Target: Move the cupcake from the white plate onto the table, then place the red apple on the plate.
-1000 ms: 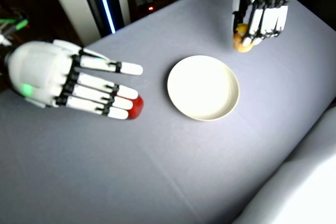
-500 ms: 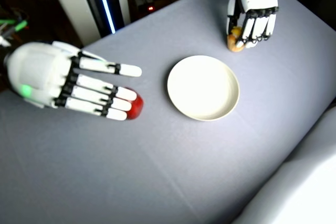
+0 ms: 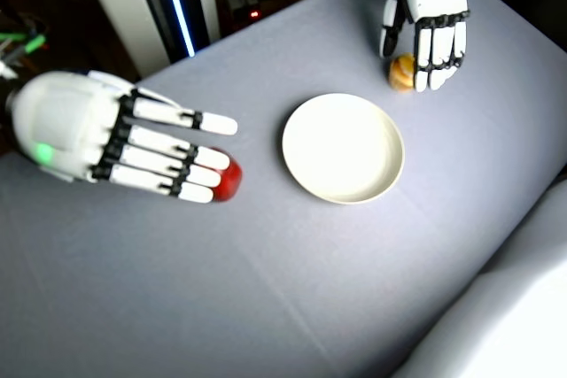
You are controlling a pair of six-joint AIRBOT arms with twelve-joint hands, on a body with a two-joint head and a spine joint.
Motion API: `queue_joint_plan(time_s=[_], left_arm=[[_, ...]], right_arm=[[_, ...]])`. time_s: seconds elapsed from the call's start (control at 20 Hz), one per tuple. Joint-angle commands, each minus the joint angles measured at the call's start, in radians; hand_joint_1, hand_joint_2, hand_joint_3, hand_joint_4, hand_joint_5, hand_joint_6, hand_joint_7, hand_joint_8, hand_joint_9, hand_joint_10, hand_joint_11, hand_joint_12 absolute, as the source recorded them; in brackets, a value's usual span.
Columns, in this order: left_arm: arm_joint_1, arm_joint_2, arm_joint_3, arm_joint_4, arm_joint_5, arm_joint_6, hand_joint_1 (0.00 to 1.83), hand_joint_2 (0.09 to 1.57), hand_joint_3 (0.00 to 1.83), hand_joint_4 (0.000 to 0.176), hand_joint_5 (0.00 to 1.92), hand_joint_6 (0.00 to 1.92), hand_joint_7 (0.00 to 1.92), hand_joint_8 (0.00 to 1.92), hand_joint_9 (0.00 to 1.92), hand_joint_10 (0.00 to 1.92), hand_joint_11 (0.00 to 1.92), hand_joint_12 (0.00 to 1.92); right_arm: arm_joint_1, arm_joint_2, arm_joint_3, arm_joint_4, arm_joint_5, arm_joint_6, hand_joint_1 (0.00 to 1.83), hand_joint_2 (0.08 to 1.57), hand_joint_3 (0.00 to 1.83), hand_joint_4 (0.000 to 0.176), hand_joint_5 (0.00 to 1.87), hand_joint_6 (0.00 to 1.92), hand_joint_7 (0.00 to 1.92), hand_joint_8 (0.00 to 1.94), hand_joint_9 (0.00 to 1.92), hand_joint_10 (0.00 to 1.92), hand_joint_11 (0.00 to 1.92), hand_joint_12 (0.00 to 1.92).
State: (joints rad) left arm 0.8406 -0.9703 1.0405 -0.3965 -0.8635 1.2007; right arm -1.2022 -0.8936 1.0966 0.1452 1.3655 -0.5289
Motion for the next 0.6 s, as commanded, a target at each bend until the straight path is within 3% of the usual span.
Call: queue_joint_plan(time_s=[0.0,0.05,0.1,0.15,0.2,0.25,0.3,0.35,0.4,0.45,0.5,0.55], left_arm=[[0.000,0.007,-0.005,0.018,-0.135,0.003,0.93,0.86,0.00,0.152,0.15,0.00,0.21,0.00,0.44,0.00,0.18,1.00],[0.002,0.011,-0.011,0.020,-0.146,0.003,0.90,0.87,0.00,0.150,0.15,0.00,0.18,0.00,0.36,0.00,0.09,0.95],[0.004,0.016,-0.018,0.024,-0.159,0.003,0.86,0.87,0.00,0.171,0.14,0.00,0.15,0.00,0.29,0.00,0.03,0.86],[0.008,0.026,-0.032,0.032,-0.181,0.003,0.83,0.86,0.00,0.175,0.13,0.00,0.13,0.00,0.24,0.00,0.00,0.81],[0.016,0.043,-0.055,0.046,-0.219,0.003,0.79,0.84,0.00,0.176,0.07,0.01,0.08,0.01,0.11,0.01,0.00,0.56],[0.023,0.058,-0.076,0.057,-0.252,0.003,0.75,0.82,0.00,0.176,0.04,0.01,0.06,0.00,0.07,0.01,0.00,0.44],[0.034,0.074,-0.097,0.065,-0.291,0.003,0.74,0.81,0.00,0.176,0.02,0.00,0.01,0.00,0.01,0.00,0.00,0.09],[0.041,0.085,-0.109,0.069,-0.314,0.003,0.74,0.84,0.01,0.175,0.00,0.00,0.00,0.00,0.00,0.00,0.00,0.02],[0.056,0.102,-0.131,0.076,-0.353,0.003,0.74,0.84,0.01,0.175,0.00,0.00,0.00,0.00,0.00,0.00,0.00,0.02],[0.071,0.116,-0.150,0.081,-0.391,0.003,0.74,0.84,0.01,0.176,0.00,0.00,0.00,0.00,0.00,0.00,0.00,0.00],[0.082,0.125,-0.163,0.084,-0.417,0.003,0.77,0.81,0.00,0.175,0.00,0.00,0.00,0.00,0.00,0.00,0.00,0.00],[0.089,0.130,-0.172,0.087,-0.436,0.003,0.77,0.81,0.00,0.173,0.00,0.00,0.00,0.00,0.00,0.00,0.00,0.00]], right_arm=[[0.003,0.001,0.007,0.013,0.115,0.006,0.82,1.27,0.00,0.127,0.05,0.01,0.19,0.00,0.28,0.00,0.26,0.06],[0.003,0.001,0.010,0.010,0.110,0.006,0.85,1.26,0.00,0.106,0.06,0.01,0.19,0.00,0.29,0.00,0.27,0.06],[0.003,0.002,0.011,0.009,0.107,0.007,0.87,1.26,0.00,0.106,0.07,0.01,0.18,0.00,0.28,0.00,0.25,0.05],[0.004,0.002,0.014,0.006,0.099,0.007,0.87,1.25,0.00,0.108,0.07,0.01,0.17,0.00,0.28,0.00,0.26,0.05],[0.010,0.004,0.021,-0.006,0.077,0.009,0.89,1.23,0.00,0.107,0.06,0.00,0.16,0.00,0.27,0.00,0.26,0.05],[0.021,0.006,0.027,-0.022,0.050,0.011,0.89,1.21,0.00,0.111,0.05,0.00,0.14,0.00,0.26,0.00,0.26,0.05],[0.037,0.008,0.034,-0.044,0.021,0.012,0.92,1.17,0.00,0.117,0.04,0.00,0.09,0.00,0.20,0.00,0.22,0.03],[0.052,0.009,0.038,-0.065,-0.007,0.013,0.94,1.11,0.00,0.129,0.04,0.00,0.08,0.00,0.16,0.00,0.18,0.01],[0.082,0.011,0.048,-0.102,-0.058,0.014,0.94,1.11,0.00,0.129,0.04,0.00,0.08,0.00,0.16,0.00,0.18,0.01],[0.109,0.012,0.061,-0.134,-0.113,0.017,1.01,1.07,0.00,0.141,0.03,0.00,0.08,0.00,0.11,0.00,0.12,0.00],[0.132,0.012,0.075,-0.159,-0.160,0.029,1.05,0.96,0.00,0.166,0.06,0.00,0.10,0.00,0.10,0.00,0.08,0.00],[0.152,0.010,0.094,-0.186,-0.206,0.047,1.00,0.93,0.00,0.172,0.04,0.00,0.11,0.00,0.12,0.00,0.12,0.02]])
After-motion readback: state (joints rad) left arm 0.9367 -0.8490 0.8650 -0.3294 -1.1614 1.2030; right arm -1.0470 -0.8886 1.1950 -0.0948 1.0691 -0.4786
